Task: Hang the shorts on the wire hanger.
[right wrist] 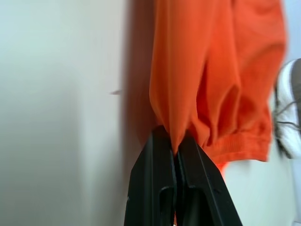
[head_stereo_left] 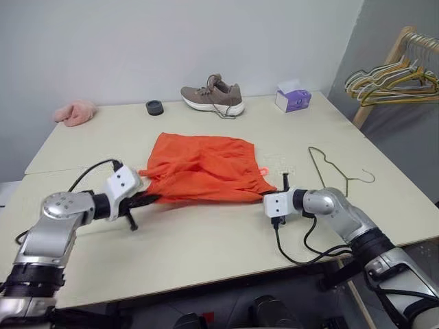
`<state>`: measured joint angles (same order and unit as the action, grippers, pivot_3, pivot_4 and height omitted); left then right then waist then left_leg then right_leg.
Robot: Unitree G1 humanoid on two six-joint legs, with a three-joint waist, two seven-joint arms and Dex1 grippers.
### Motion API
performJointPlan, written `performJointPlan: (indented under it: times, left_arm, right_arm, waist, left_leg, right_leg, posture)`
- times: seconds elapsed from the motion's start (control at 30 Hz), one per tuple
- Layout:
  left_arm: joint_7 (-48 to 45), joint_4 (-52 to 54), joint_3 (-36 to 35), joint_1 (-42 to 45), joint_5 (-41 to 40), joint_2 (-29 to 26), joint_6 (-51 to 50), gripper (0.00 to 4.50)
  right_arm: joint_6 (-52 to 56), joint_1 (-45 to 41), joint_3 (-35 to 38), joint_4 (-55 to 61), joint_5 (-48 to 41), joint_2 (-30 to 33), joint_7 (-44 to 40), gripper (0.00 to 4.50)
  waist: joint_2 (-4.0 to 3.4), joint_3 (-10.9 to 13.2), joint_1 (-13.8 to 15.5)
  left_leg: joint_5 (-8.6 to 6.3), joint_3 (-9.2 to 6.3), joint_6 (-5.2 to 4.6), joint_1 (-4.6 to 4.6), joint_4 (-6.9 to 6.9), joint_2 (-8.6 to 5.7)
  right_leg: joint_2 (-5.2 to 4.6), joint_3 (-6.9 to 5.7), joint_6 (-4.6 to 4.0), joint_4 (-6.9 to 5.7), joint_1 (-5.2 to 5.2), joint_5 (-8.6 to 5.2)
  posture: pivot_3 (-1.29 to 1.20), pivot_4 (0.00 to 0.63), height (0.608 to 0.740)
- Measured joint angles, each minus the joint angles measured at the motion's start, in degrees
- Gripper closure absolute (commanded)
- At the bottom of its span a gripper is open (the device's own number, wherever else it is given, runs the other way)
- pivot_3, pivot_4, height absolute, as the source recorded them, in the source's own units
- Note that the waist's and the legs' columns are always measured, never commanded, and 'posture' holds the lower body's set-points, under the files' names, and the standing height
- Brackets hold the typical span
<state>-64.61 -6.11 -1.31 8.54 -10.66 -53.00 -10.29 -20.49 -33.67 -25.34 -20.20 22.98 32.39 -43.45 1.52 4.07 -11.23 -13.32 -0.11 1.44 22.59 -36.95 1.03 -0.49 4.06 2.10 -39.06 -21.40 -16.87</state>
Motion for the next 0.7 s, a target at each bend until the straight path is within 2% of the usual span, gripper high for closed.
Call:
performJointPlan:
  times: [0.1,0.17,0.23,0.33,0.4,0.47,0.57,0.63,0.7]
  left_arm:
    - [-4.53,-0.09,3.22,-8.23,2.31,-6.48,5.67,4.50]
    - [-5.94,1.26,2.75,-11.01,2.35,-9.37,6.32,4.50]
    - [-7.17,2.80,1.74,-14.03,2.16,-11.54,5.54,4.50]
    - [-8.01,4.26,1.08,-15.77,1.86,-12.51,3.65,4.50]
    - [-8.12,5.28,0.73,-16.10,1.09,-12.37,1.43,4.50]
    - [-8.14,5.99,0.21,-16.30,-0.51,-11.51,-0.94,4.50]
    - [-6.82,6.41,-0.80,-13.49,-4.16,-7.49,-6.03,4.50]
    - [-3.26,5.34,-1.18,-4.76,-6.98,-1.06,-9.25,4.50]
    - [1.36,2.23,-1.22,8.10,-7.99,4.39,-10.10,4.50]
  right_arm:
    - [2.58,1.95,-0.02,9.92,-7.63,6.92,-11.82,4.47]
    - [9.91,5.63,0.86,18.57,-15.20,12.03,-20.24,4.47]
    - [18.86,9.33,1.37,28.78,-23.17,15.39,-26.91,4.47]
    - [27.48,10.72,1.65,36.32,-29.11,16.68,-30.31,4.47]
    - [31.45,10.73,1.94,39.05,-30.95,16.82,-30.76,4.47]
    - [33.61,10.72,2.42,39.89,-31.43,16.83,-30.83,4.47]
    - [36.88,10.17,3.73,39.42,-32.97,16.23,-30.56,4.47]
    - [38.34,5.65,4.11,33.13,-33.27,13.46,-29.81,4.47]
    - [37.97,-3.92,4.65,21.01,-32.15,9.65,-27.96,4.47]
  waist:
    - [-0.10,0.05,0.07]
    - [0.01,-0.04,0.52]
    - [-0.24,-0.14,0.68]
    - [-0.44,-0.04,0.28]
    - [-0.44,-0.01,0.05]
    - [-0.43,-0.01,0.21]
    - [-0.35,0.05,0.91]
    - [-0.19,0.19,2.01]
    - [0.11,0.35,2.88]
  left_leg:
    - [-0.03,0.03,-0.04,-0.01,0.10,-0.01]
    - [-0.05,-0.14,-0.05,-0.01,0.10,0.00]
    - [-0.07,-0.13,-0.07,-0.08,0.11,-0.01]
    - [-0.06,0.06,-0.07,-0.30,0.11,0.04]
    - [-0.06,0.15,-0.07,-0.80,0.11,0.06]
    - [-0.06,0.15,-0.06,-0.85,0.09,0.06]
    - [-0.06,0.13,-0.07,-0.73,0.04,0.03]
    - [-0.02,0.07,-0.13,-0.69,-0.10,-0.04]
    - [0.19,0.06,-0.39,-0.58,-0.09,-0.15]
  right_leg:
    - [-0.35,-0.05,-0.04,0.06,0.01,-0.03]
    - [-0.44,-0.27,-0.11,0.08,0.06,-0.08]
    - [-0.50,-0.31,-0.17,0.04,0.12,-0.14]
    - [-0.48,-0.23,0.01,0.00,0.21,-0.34]
    - [-0.46,-0.14,-0.08,0.00,0.32,-0.39]
    - [-0.48,-0.15,-0.31,0.01,0.36,-0.53]
    - [-0.50,-0.20,0.04,0.04,0.30,-0.34]
    - [-0.48,-0.31,0.19,-0.03,0.32,-0.23]
    - [-0.20,-0.39,0.29,0.05,0.24,0.14]
  posture:
    - [-0.15,0.025,0.740]
    - [-0.14,0.026,0.740]
    - [-0.14,0.026,0.740]
    - [-0.14,0.026,0.740]
    - [-0.13,0.026,0.740]
    - [-0.13,0.026,0.740]
    - [-0.13,0.025,0.740]
    - [-0.12,0.023,0.740]
    - [-0.12,0.019,0.740]
